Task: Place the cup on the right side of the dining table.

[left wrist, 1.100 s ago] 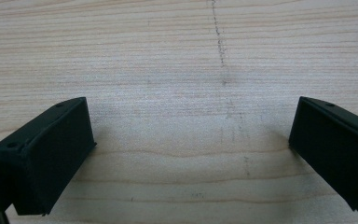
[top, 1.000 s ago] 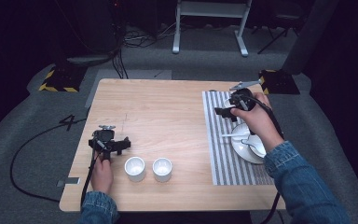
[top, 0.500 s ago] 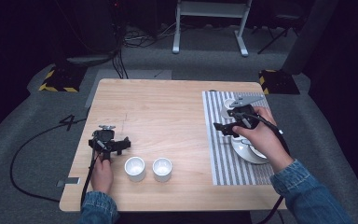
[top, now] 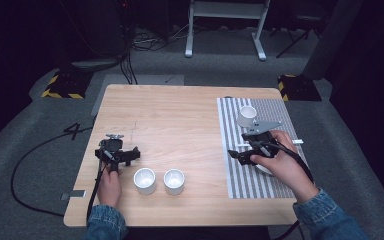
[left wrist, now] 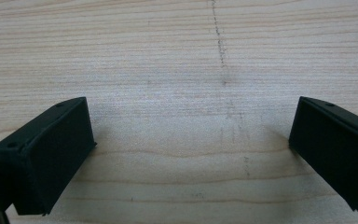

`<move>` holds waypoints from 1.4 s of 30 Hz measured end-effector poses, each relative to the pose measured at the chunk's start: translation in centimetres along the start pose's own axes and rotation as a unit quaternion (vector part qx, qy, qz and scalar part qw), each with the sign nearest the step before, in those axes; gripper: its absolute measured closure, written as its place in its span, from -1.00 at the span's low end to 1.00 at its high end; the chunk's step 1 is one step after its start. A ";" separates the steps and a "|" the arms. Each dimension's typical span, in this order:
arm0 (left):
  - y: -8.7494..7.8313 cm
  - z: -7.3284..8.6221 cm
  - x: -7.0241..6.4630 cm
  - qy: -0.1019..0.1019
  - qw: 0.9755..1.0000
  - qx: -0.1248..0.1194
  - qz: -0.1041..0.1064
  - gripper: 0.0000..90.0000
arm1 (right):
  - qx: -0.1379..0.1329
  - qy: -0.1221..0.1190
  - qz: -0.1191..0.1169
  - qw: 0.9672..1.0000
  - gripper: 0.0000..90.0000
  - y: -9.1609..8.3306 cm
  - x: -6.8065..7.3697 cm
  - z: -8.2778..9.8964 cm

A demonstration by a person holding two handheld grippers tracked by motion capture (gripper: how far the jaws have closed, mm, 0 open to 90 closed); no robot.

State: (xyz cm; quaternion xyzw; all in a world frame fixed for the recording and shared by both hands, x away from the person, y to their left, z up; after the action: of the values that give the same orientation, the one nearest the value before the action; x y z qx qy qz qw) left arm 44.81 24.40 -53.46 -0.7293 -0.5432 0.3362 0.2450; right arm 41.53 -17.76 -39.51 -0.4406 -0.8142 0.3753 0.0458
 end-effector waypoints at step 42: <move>0.0 0.0 0.0 -0.002 1.000 0.000 -0.003 -1.00 | 0.018 0.040 -0.009 0.999 -0.56 1.6 2.1 12.0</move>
State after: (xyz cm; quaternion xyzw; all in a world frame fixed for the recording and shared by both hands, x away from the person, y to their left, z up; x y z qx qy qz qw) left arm 44.75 24.36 -53.46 -0.7271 -0.5455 0.3370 0.2453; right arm 36.48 -22.54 -49.64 -0.4468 -0.8090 0.3713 0.0899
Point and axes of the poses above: each handheld gripper's, and its own axes: y roughly forward along the jaws, z roughly out of its underside, x roughly to its left, the point moved 4 cm from there along y, roughly forward along the jaws, and after that the axes turned 15 degrees about z, right-handed, at the moved point
